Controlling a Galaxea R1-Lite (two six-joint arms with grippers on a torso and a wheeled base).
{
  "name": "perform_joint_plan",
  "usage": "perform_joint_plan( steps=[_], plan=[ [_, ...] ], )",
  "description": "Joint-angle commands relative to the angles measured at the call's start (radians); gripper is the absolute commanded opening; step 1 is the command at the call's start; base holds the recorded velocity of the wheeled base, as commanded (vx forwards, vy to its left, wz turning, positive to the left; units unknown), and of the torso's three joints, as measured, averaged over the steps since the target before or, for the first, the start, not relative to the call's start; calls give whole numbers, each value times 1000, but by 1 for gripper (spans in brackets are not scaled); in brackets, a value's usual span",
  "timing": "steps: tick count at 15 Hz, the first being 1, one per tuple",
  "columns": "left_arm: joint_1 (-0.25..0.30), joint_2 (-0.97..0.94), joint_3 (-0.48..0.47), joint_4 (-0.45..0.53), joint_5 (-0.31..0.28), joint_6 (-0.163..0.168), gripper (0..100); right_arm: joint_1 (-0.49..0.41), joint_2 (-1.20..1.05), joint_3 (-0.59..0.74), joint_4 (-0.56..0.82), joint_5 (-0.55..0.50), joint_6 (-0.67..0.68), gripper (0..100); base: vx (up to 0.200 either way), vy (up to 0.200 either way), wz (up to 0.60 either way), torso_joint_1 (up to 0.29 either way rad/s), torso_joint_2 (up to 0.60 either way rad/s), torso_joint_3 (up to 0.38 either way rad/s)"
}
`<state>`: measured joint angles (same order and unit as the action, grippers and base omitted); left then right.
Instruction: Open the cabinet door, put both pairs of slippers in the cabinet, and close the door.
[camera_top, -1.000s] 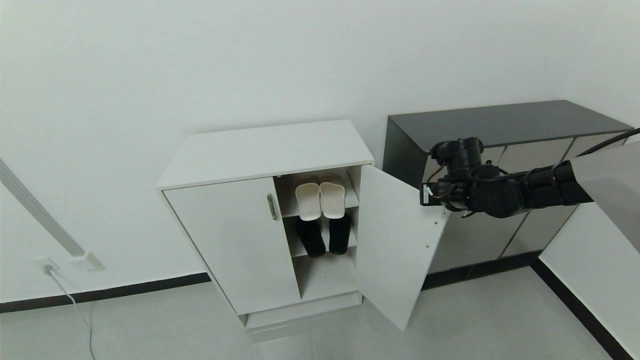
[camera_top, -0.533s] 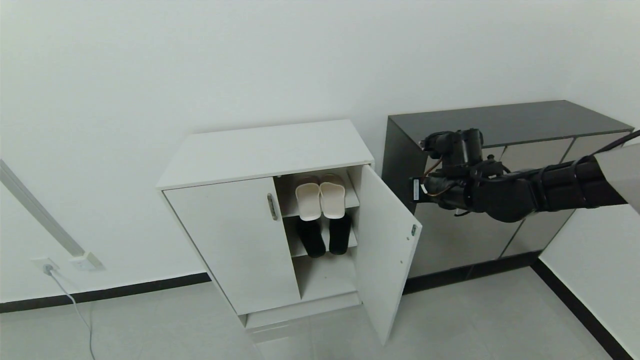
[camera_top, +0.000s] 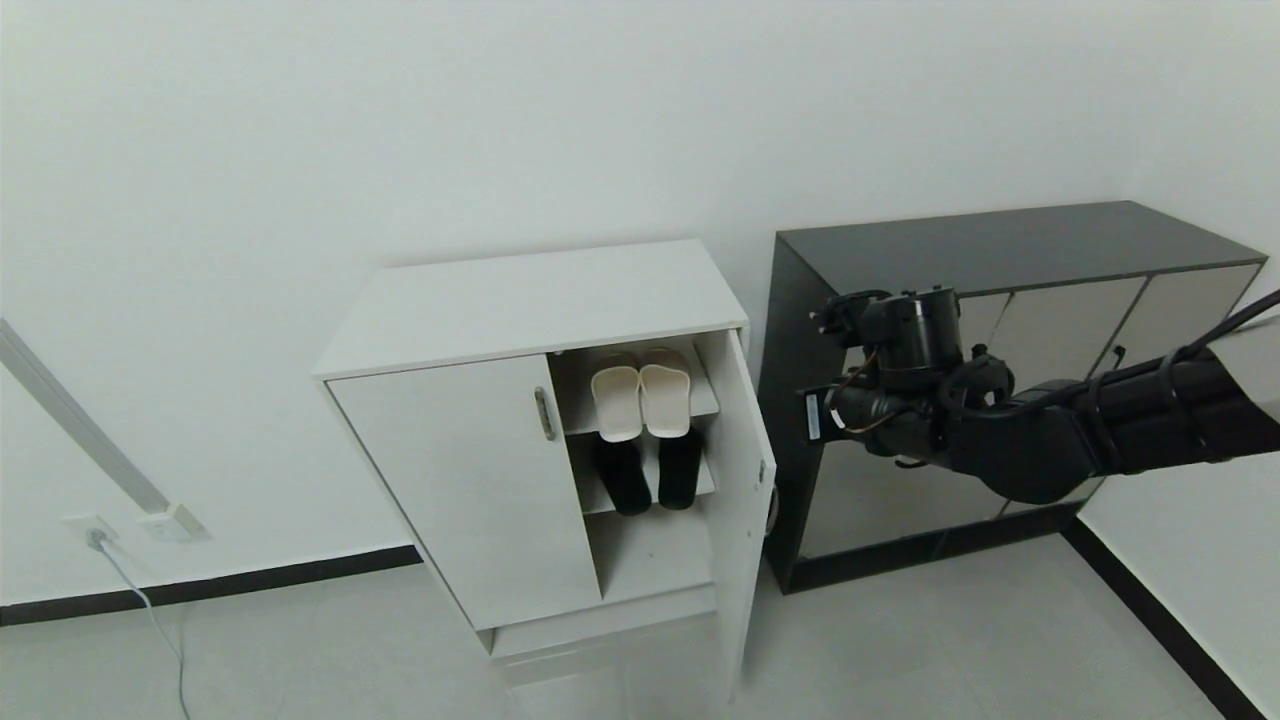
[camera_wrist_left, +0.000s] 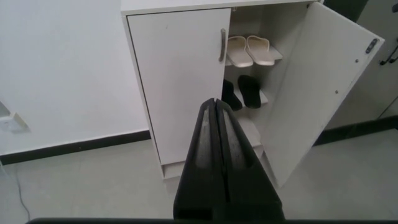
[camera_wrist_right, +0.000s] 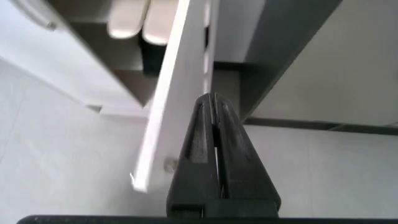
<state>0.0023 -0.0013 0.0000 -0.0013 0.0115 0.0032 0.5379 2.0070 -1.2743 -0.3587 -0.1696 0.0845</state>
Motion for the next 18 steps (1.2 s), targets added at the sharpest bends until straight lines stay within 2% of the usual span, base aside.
perform_joint_plan(
  steps=[1, 4, 8, 10, 12, 15, 18],
  plan=[
    [1, 1, 0, 0, 1, 0, 0, 10, -22, 16, 0, 13, 0, 0, 0, 0, 600, 2, 7, 2],
    [1, 1, 0, 0, 1, 0, 0, 5, -40, 46, -23, 88, 0, 0, 0, 0, 400, 0, 2, 2],
    [1, 1, 0, 0, 1, 0, 0, -6, -45, 85, -55, 78, -6, 0, 0, 0, 0, 0, 0, 0],
    [1, 1, 0, 0, 1, 0, 0, -16, -53, 148, -132, 28, -48, 0, 0, 0, 0, 0, 0, 0],
    [1, 1, 0, 0, -1, 1, 0, -22, -53, 216, -187, -28, -77, 0, 200, 0, 0, 0, 2, 2],
    [1, 1, 0, 0, -2, 1, 0, -55, -80, 325, -232, -22, -74, 0, 200, 0, 0, -4, 2, 4],
    [1, 1, 0, 0, -2, 1, 0, -79, -105, 412, -259, 16, -77, 0, 0, 0, 0, 0, 0, 0]
  ],
)
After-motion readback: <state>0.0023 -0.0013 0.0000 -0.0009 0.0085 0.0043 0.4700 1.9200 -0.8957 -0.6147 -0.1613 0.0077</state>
